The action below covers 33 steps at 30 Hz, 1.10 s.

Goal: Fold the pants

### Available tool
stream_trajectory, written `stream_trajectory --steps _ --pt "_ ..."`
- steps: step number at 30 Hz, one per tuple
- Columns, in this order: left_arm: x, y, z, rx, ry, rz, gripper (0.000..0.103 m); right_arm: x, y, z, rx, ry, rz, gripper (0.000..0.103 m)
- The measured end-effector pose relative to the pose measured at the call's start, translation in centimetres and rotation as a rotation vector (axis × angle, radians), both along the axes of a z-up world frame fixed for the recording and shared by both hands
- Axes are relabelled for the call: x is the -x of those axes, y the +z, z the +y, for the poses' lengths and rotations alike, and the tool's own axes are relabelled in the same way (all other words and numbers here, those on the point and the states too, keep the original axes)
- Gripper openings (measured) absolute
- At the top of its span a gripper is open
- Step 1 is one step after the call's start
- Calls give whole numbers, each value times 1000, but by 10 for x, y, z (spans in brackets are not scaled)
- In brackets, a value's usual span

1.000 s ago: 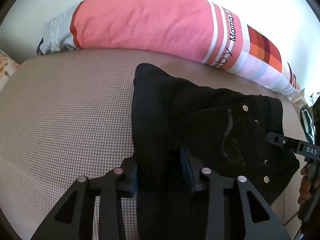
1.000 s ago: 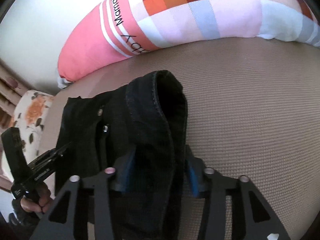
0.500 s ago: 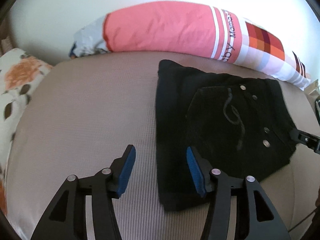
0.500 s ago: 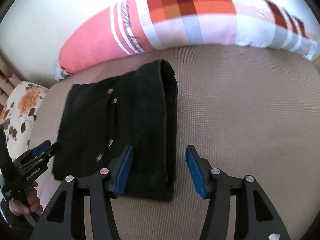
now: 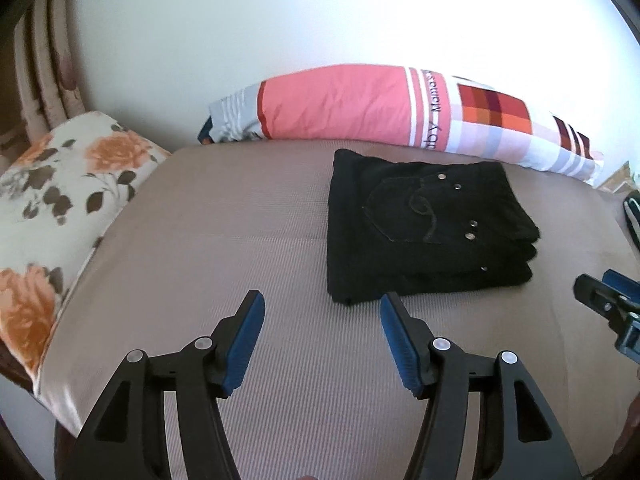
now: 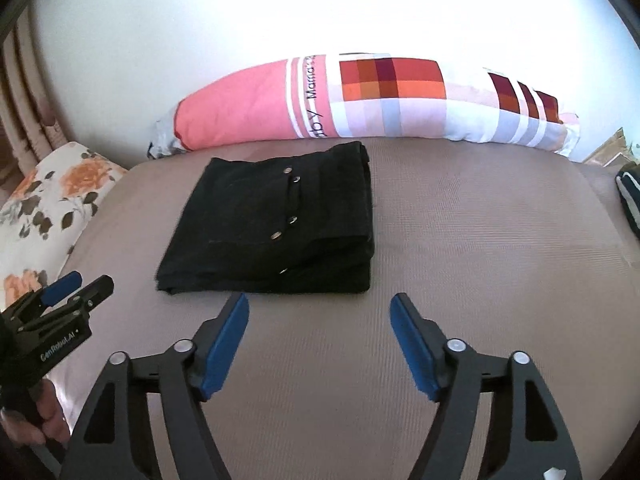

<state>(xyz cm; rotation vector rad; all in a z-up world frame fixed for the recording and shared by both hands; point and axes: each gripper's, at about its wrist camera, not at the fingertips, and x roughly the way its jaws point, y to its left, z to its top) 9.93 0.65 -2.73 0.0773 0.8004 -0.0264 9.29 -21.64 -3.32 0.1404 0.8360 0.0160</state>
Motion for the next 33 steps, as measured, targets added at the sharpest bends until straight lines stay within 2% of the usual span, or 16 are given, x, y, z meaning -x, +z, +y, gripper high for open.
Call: stream_trajectory --steps 5,12,27,33 --pt "28 7 -1 -13 10 -38 63 24 3 8 0 -31 -41 78" --pt "42 -1 0 -4 28 -21 63 36 -2 22 38 -41 -54 81" --pt "42 -13 1 13 35 -1 63 38 -9 29 49 -19 -53 82" --pt "41 -17 0 -2 38 6 63 38 -13 31 72 -9 -55 82"
